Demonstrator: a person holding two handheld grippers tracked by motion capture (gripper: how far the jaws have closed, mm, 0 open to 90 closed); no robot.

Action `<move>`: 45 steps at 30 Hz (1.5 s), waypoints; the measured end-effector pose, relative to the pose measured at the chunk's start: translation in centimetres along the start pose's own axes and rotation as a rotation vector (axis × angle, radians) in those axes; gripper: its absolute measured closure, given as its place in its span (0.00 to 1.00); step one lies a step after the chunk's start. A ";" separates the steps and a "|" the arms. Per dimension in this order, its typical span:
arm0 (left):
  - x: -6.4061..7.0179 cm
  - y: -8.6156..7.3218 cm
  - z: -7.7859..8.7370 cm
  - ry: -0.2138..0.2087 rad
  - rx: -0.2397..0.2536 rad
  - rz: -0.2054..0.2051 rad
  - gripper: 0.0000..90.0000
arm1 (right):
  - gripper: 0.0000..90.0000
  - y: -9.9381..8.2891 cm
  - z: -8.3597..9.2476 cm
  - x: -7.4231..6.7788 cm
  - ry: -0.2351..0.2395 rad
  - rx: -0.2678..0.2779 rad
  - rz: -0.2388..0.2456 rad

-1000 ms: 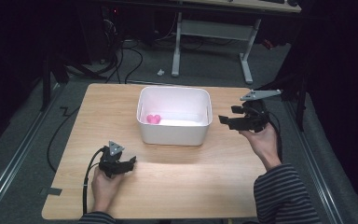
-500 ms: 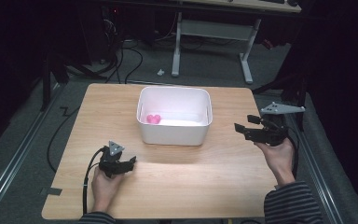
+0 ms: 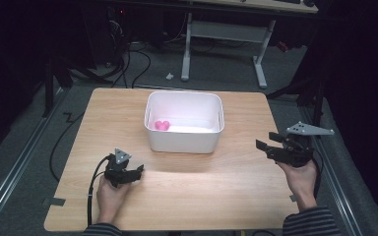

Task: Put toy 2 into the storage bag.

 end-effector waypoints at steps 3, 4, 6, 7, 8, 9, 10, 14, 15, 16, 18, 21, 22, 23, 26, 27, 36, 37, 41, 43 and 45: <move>0.0 0.0 0.0 0.000 0.000 0.000 0.30 | 0.42 -0.8 0.0 0.1 0.002 0.007 -0.017; 0.0 0.0 0.0 0.000 0.000 0.000 0.30 | 0.42 -1.1 -0.1 0.2 0.000 0.005 -0.019; 0.0 0.0 0.0 0.000 0.000 0.000 0.30 | 0.42 -2.1 -0.1 0.4 -0.001 0.007 -0.037; 0.0 0.0 0.0 0.000 0.000 0.000 0.30 | 0.42 -2.1 -0.1 0.4 -0.001 0.007 -0.037; 0.0 0.0 0.0 0.000 0.000 0.000 0.30 | 0.42 -2.6 -0.1 0.6 -0.001 0.014 -0.049; 0.0 0.0 0.0 0.000 0.000 -0.001 0.30 | 0.42 -2.6 -0.1 0.6 -0.001 0.014 -0.049; 0.0 0.0 0.0 0.000 0.000 0.000 0.30 | 0.42 -2.9 -0.2 0.7 0.001 0.020 -0.060; 0.0 0.0 0.0 0.000 0.000 0.000 0.30 | 0.42 -4.0 -0.6 0.9 0.005 0.020 -0.083; 0.0 0.0 0.0 0.000 0.000 0.000 0.30 | 0.42 -4.2 -0.7 1.0 0.005 0.019 -0.087; 0.0 0.0 0.0 0.000 0.000 -0.001 0.30 | 0.42 -4.5 -0.8 1.0 0.003 0.017 -0.092; 0.0 0.0 0.0 0.000 0.000 0.000 0.30 | 0.42 -5.2 -1.4 1.0 0.005 0.016 -0.105; 0.0 0.0 0.0 0.000 0.000 0.000 0.30 | 0.42 -5.9 -2.1 0.9 0.009 0.011 -0.113; 0.0 0.0 0.0 0.000 0.000 0.000 0.30 | 0.42 -5.9 -2.1 0.9 0.009 0.011 -0.113; 0.0 0.0 0.0 0.000 0.000 0.000 0.30 | 0.43 -6.4 -2.6 0.8 0.011 0.003 -0.119; 0.0 0.0 0.0 0.000 0.000 0.000 0.30 | 0.43 -6.9 -3.2 0.8 0.014 0.003 -0.122; 0.0 0.0 0.0 0.000 0.000 0.000 0.30 | 0.43 -7.1 -3.5 0.7 0.013 -0.002 -0.125; 0.0 0.0 0.0 0.000 0.000 0.000 0.30 | 0.43 -9.4 -6.4 0.2 0.018 -0.048 -0.137; 0.0 0.0 0.0 0.000 0.000 0.000 0.30 | 0.43 -9.6 -6.7 0.2 0.018 -0.048 -0.142; 0.0 0.0 0.0 0.000 0.000 -0.001 0.30 | 0.43 -10.6 -8.3 0.2 0.010 -0.071 -0.141; 0.0 0.0 0.0 0.000 0.000 -0.001 0.30 | 0.43 -11.1 -9.0 0.1 0.000 -0.085 -0.138; 0.0 0.0 0.0 0.000 0.000 -0.001 0.30 | 0.43 -11.6 -9.5 0.1 -0.013 -0.095 -0.135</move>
Point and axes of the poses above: each handheld gripper's, and its own axes: z roughly backward along the jaws, y roughly out of its top, x roughly to its right, the point moved 7 cm from there along -z, roughly forward along the jaws, and after that the axes turned 3 degrees about -z, right-handed, at the moved point
